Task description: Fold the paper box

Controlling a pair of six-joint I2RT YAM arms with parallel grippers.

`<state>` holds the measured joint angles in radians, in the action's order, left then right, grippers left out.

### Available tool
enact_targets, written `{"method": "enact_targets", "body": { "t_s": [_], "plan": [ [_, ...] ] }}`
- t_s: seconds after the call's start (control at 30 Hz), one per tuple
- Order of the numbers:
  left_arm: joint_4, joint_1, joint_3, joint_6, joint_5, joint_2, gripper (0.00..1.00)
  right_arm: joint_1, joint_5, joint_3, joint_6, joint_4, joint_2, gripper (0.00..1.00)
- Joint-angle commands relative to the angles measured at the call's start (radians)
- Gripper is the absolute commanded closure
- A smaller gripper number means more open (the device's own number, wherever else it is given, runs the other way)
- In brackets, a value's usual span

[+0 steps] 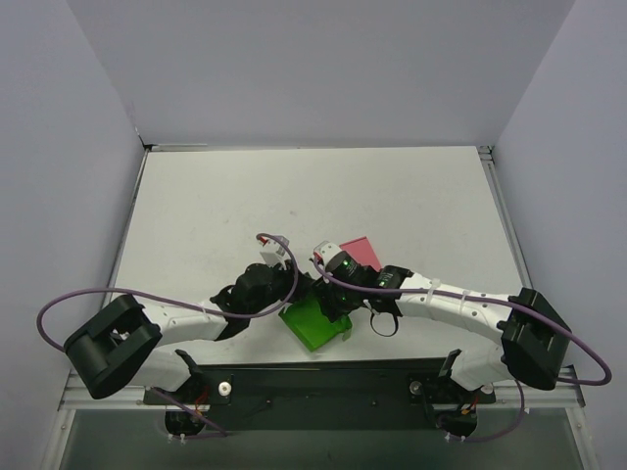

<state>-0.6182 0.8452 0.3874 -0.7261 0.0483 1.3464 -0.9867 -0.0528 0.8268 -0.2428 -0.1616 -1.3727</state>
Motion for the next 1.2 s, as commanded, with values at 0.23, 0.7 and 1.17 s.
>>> {"method": "enact_targets", "body": {
  "t_s": [0.23,0.7,1.17],
  "plan": [
    [0.074,0.014,-0.022,0.045,0.021,-0.033,0.69,0.006,0.005,0.028,0.019,-0.047,-0.032,0.62],
    [0.256,0.014,0.054,0.120,0.047,-0.174,0.33,-0.050,0.160,0.029,0.135,-0.065,-0.037,0.78],
    [0.425,-0.212,0.060,0.132,-0.004,-0.252,0.28,-0.175,0.375,0.017,0.227,-0.021,-0.072,0.82]
  ]
}}
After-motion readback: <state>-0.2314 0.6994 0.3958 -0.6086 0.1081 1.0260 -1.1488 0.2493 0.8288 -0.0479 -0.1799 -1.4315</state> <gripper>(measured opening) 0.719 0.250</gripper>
